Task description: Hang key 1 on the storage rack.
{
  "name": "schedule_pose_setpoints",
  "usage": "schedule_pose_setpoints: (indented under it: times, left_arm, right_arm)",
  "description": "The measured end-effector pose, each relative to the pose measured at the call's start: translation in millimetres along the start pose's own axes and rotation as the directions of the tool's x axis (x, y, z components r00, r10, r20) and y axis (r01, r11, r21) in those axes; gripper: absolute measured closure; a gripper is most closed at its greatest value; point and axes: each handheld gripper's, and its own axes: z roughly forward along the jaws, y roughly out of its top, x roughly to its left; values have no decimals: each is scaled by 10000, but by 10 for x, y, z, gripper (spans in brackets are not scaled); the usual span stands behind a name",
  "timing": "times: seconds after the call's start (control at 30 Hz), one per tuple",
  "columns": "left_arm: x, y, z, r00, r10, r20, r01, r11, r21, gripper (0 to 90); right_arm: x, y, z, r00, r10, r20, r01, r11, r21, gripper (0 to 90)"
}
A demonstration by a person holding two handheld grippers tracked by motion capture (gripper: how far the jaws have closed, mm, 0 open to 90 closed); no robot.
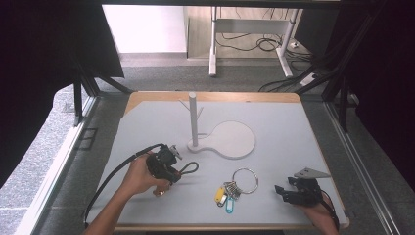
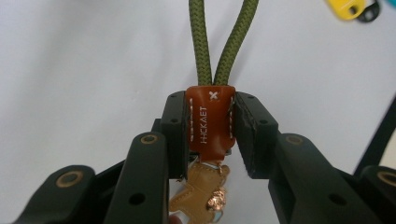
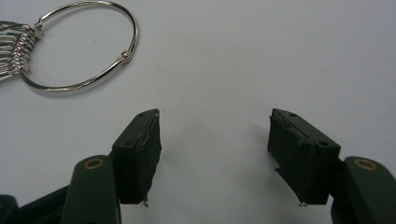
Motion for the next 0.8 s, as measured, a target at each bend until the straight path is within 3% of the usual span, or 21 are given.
schedule_pose_setpoints:
  times: [0.23,0.57,0.8]
  left_arm:
    - [46,-40,-227,9996,-276,92,282,9965,-790,670]
    - [136,-11,-584,9994,-336,-67,325,9915,-1257,670]
    - [182,34,-760,9994,-337,-89,323,9908,-1314,669]
  right_arm:
    - [-3,-2,-5,10000,12,19,-12,10000,-11,348]
    - [-17,-7,-12,10000,36,43,-35,10000,-43,348]
    - [-16,-3,-21,10000,60,37,-59,10000,-69,348]
